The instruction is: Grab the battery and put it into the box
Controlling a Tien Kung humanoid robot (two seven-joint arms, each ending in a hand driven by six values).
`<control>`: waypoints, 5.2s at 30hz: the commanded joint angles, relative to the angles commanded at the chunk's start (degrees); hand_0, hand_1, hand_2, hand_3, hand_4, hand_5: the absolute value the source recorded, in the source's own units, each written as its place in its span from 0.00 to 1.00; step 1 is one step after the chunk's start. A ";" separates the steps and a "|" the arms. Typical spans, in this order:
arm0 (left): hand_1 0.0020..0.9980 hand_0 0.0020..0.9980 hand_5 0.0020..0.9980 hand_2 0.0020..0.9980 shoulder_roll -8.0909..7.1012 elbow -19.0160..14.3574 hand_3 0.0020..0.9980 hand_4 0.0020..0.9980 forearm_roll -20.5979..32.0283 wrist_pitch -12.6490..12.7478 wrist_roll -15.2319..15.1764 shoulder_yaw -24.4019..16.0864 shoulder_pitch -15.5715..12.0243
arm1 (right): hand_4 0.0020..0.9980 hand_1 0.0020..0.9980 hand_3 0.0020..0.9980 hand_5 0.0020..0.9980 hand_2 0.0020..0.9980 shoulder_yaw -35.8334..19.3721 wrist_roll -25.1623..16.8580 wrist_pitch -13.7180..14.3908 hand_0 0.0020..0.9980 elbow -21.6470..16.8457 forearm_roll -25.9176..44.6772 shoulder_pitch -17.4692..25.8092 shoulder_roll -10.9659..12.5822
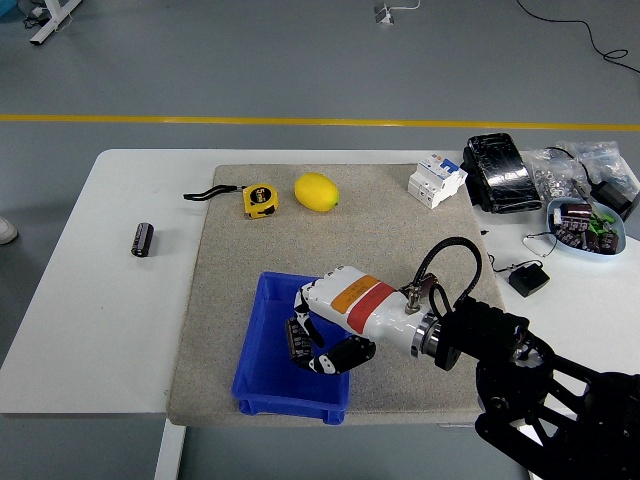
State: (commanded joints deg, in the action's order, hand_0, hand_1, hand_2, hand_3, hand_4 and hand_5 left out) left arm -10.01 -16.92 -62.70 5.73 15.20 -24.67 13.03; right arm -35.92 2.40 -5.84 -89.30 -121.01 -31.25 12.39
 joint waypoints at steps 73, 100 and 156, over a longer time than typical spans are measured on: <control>0.68 0.67 0.67 0.69 0.99 -0.48 0.63 0.65 -1.19 -0.40 -0.17 -0.18 0.55 | 0.70 0.13 0.23 0.06 0.65 16.10 -14.29 18.74 0.00 37.58 -0.02 -16.14 7.45; 0.67 0.67 0.67 0.69 1.22 -0.67 0.63 0.65 -0.76 -0.43 -0.44 0.52 0.79 | 0.65 0.13 0.22 0.01 0.48 18.69 -14.96 23.54 0.00 41.36 2.15 -15.60 5.67; 0.67 0.67 0.67 0.69 0.44 -0.56 0.63 0.65 -1.31 -1.28 -0.10 -0.01 0.44 | 0.65 0.11 0.21 0.00 0.46 22.00 -7.23 15.89 0.00 5.21 -8.99 -18.04 5.05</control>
State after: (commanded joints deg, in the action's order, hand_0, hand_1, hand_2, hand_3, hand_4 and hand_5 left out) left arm -9.56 -17.48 -64.01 4.45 15.11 -24.68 13.46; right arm -13.93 -4.83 10.05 -84.09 -130.00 -49.28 17.44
